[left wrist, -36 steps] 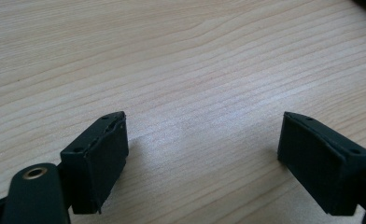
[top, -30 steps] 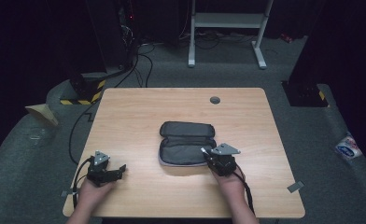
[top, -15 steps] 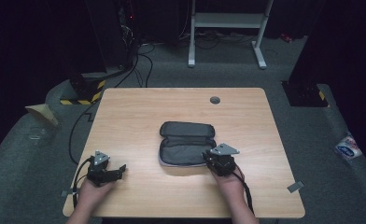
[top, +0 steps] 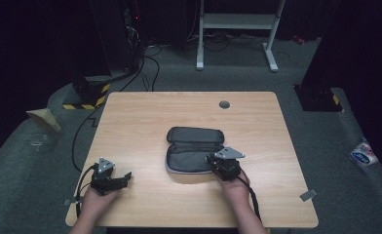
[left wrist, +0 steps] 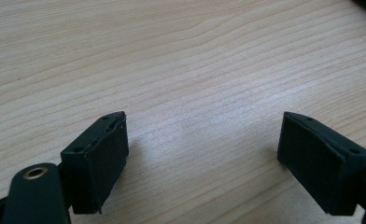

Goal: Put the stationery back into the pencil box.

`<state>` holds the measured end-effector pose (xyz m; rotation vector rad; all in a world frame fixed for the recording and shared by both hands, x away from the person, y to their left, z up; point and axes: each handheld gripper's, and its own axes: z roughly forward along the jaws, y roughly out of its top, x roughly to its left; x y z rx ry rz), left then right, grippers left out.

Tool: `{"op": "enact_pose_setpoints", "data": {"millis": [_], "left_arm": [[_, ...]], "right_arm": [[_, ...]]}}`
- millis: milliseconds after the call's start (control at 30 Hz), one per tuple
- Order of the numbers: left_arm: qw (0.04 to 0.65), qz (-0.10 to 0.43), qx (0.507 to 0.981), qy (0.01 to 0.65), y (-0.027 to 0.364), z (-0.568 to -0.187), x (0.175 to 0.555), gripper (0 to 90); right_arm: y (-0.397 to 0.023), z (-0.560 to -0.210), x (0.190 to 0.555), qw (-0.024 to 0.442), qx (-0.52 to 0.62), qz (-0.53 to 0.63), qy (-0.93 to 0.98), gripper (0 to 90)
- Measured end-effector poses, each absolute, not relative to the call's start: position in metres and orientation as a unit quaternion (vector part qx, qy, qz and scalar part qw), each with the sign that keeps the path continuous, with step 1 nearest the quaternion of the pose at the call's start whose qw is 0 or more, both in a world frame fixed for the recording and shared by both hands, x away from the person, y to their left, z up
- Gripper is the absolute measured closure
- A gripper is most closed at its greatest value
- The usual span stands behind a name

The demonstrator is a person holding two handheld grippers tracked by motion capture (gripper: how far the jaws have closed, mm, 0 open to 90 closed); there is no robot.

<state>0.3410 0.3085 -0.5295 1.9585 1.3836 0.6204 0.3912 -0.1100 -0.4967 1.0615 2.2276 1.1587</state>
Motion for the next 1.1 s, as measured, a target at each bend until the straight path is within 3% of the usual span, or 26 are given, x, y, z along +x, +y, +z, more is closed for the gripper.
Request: {"op": "enact_pose_setpoints", "data": {"millis": [133,500,667,800,967,1000,1100], "left_arm": [[0.327,0.236,0.747,0.528,0.309,-0.529,0.341,16.5],[0.327,0.236,0.748,0.527,0.309,-0.529,0.341,16.6],[0.327,0.236,0.748,0.528,0.308,-0.529,0.341,16.7],[0.322,0.231,0.754,0.524,0.309,-0.527,0.341,19.8],[0.312,0.231,0.759,0.523,0.306,-0.525,0.343,19.5],[0.309,0.232,0.761,0.521,0.303,-0.524,0.346,19.4],[0.307,0.230,0.763,0.520,0.300,-0.524,0.348,18.9]], "right_arm": [[-0.110,-0.500,0.392,0.203,0.387,0.410,0.800,70.5],[-0.119,-0.491,0.387,0.215,0.392,0.425,0.787,67.3],[-0.119,-0.489,0.385,0.210,0.393,0.433,0.784,58.2],[-0.120,-0.486,0.384,0.198,0.402,0.442,0.777,44.6],[-0.126,-0.485,0.382,0.207,0.413,0.441,0.769,34.3],[-0.132,-0.485,0.382,0.213,0.423,0.438,0.764,28.0],[-0.139,-0.485,0.382,0.214,0.435,0.437,0.758,23.9]]}}
